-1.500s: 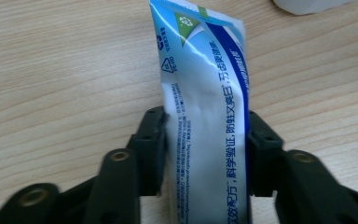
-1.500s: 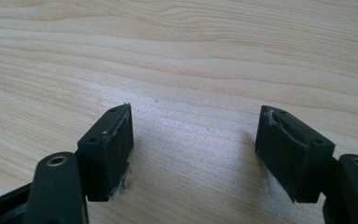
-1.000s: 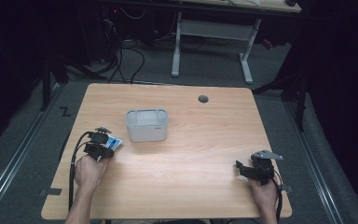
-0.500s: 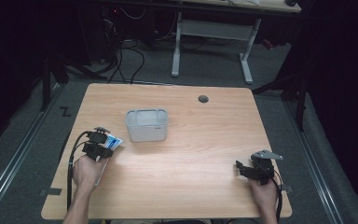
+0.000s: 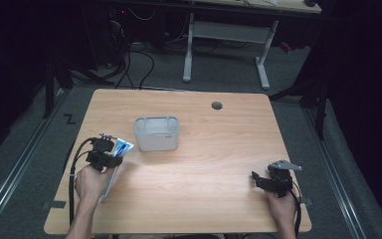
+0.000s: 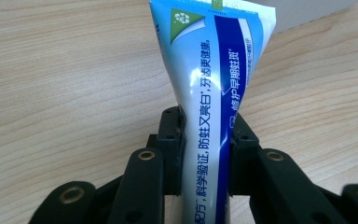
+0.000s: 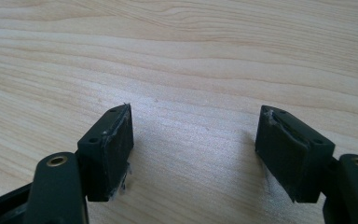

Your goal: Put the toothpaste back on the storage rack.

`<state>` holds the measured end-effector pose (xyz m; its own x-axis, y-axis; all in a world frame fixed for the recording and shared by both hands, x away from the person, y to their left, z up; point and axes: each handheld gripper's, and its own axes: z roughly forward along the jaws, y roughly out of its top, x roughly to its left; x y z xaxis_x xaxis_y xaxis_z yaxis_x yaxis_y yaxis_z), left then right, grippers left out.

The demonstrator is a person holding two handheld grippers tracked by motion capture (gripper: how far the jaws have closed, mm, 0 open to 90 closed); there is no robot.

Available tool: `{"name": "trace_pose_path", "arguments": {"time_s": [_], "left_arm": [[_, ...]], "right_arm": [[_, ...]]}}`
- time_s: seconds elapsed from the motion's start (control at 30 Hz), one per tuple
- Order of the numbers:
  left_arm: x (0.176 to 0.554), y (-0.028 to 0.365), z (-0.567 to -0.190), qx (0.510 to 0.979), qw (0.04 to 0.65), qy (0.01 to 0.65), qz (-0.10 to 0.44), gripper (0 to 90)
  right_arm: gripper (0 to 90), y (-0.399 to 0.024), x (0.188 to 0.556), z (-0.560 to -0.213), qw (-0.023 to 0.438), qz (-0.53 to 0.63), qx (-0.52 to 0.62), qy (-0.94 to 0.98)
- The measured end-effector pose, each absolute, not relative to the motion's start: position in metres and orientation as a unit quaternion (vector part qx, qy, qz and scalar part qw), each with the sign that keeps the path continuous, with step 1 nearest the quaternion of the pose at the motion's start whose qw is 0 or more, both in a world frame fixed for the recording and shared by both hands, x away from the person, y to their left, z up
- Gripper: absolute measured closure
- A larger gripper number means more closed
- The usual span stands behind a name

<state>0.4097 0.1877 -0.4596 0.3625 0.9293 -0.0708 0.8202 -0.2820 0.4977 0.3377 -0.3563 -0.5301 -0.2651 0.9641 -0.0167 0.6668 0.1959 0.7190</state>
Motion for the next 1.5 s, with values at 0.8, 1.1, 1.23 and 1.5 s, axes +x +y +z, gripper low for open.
{"name": "trace_pose_path", "arguments": {"time_s": [0.8,1.1,1.23,1.5], "left_arm": [[0.39,0.2,-0.435,0.778,0.279,0.547,0.131,72.3],[0.386,0.194,-0.427,0.781,0.292,0.536,0.132,72.6],[0.385,0.192,-0.421,0.779,0.305,0.531,0.135,72.8],[0.386,0.186,-0.413,0.78,0.329,0.517,0.129,73.1]], "right_arm": [[27.7,-0.356,0.338,-0.53,0.243,0.306,0.556,0.734],[27.7,-0.356,0.338,-0.53,0.242,0.306,0.556,0.734],[27.7,-0.356,0.338,-0.53,0.242,0.306,0.556,0.734],[27.7,-0.356,0.338,-0.53,0.242,0.306,0.556,0.734]]}}
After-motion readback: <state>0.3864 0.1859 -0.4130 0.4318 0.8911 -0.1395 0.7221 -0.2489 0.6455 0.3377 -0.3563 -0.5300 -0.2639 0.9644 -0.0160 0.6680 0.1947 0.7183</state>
